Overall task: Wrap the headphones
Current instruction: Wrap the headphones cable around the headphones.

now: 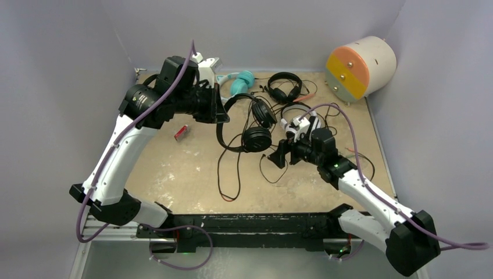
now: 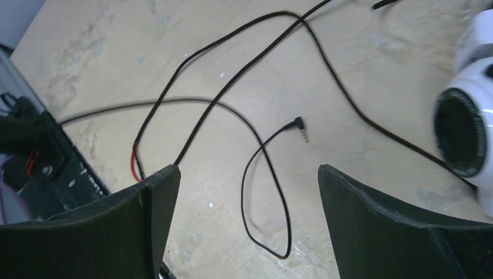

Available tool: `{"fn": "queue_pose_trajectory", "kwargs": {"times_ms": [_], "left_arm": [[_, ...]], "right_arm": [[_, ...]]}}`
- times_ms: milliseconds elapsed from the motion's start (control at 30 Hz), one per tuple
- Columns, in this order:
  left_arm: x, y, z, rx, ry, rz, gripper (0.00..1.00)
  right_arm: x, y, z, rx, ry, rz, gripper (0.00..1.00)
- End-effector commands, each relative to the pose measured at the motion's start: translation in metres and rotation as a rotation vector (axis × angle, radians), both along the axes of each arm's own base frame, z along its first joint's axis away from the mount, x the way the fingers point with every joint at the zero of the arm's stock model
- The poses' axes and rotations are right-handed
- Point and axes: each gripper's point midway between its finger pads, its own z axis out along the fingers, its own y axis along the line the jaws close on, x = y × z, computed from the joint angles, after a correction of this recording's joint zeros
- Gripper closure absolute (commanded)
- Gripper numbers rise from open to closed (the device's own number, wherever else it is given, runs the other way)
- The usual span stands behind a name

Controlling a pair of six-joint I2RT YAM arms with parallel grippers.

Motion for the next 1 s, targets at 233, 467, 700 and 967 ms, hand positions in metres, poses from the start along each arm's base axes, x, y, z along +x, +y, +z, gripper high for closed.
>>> {"fn": "queue_pose_trajectory", "kwargs": {"times_ms": [233, 467, 700, 967], "left_arm": [[0.001, 0.009, 0.024, -0.052, -0.072, 0.031, 1.0], [0.009, 0.01, 0.018, -0.066, -0.063, 0.01, 1.0], [0.061, 0.036, 0.009, -0.1, -0.029, 0.153, 1.0], [0.119, 0.081, 0.003, -0.289, 0.142, 0.504, 1.0]], "right_arm": [[0.002, 0.026, -0.033, 0.026, 0.111, 0.119, 0.17], [-0.011, 0.051, -0.036, 0.088, 0.181, 0.276, 0.73], [-0.069, 0.074, -0.037, 0.048, 0.147, 0.5, 1.0], [-0.128, 0.08, -0.031, 0.042, 0.204, 0.694, 1.0]]}}
